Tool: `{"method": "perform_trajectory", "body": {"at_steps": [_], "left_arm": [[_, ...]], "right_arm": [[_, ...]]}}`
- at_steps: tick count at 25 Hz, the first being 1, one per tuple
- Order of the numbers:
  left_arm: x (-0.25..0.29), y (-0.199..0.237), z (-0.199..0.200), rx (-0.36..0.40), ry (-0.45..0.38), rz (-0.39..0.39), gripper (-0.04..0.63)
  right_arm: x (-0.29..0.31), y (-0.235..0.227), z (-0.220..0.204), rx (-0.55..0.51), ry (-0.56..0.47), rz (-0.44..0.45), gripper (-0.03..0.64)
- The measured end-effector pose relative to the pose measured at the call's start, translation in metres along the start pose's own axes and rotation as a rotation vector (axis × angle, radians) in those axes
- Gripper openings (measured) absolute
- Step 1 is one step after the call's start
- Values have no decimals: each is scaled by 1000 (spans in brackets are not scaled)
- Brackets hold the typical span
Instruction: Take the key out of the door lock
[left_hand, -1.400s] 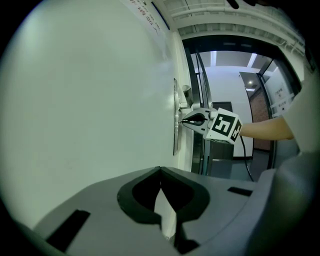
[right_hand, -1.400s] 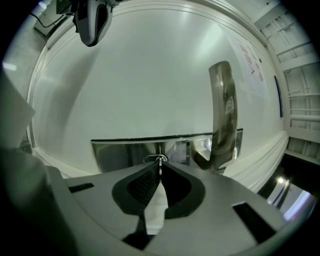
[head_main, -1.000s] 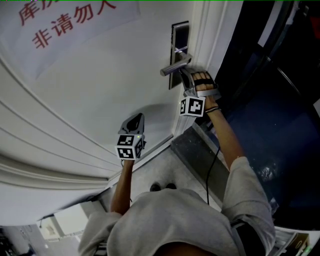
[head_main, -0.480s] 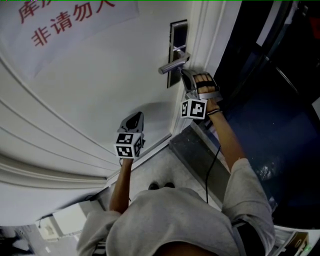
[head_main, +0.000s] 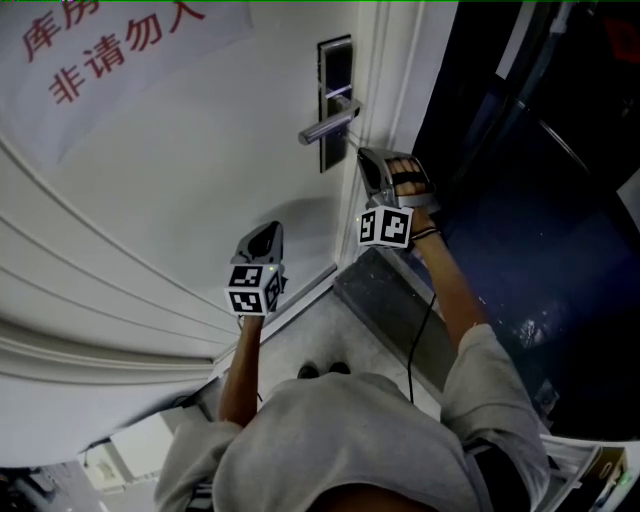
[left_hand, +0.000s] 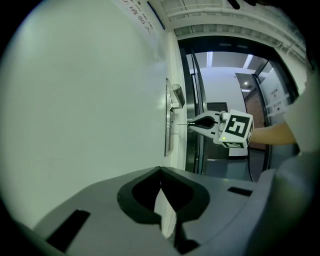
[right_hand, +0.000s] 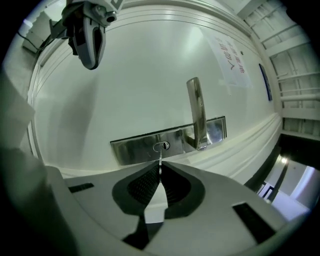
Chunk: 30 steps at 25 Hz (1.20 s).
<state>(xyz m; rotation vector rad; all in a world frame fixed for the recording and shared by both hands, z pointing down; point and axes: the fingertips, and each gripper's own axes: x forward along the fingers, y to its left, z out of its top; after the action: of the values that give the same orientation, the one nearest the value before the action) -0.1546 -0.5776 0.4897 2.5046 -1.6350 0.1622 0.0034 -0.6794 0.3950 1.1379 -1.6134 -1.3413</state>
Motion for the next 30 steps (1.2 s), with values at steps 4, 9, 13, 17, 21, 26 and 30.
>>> {"method": "perform_trajectory", "body": {"at_steps": [4, 9, 13, 17, 21, 26, 30], "left_arm": [[-1, -3, 0, 6, 1, -6, 18], [1, -7, 1, 16, 2, -19, 18], [4, -10, 2, 16, 0, -31, 18], [9, -18, 0, 11, -1, -50, 18], [13, -27, -3, 7, 4, -66, 18], [19, -44, -11, 6, 15, -99, 18], [20, -54, -12, 1, 12, -117, 18]], "right_arm": [[-14, 7, -7, 190, 14, 31, 31], [-32, 19, -24, 492, 51, 74, 30], [-52, 30, -41, 765, 84, 95, 31], [-75, 37, -53, 976, 103, 65, 31], [-102, 46, -61, 1085, 120, 38, 31], [-134, 58, -72, 1177, 153, -1, 30], [-155, 65, -84, 1223, 182, -34, 29]]}}
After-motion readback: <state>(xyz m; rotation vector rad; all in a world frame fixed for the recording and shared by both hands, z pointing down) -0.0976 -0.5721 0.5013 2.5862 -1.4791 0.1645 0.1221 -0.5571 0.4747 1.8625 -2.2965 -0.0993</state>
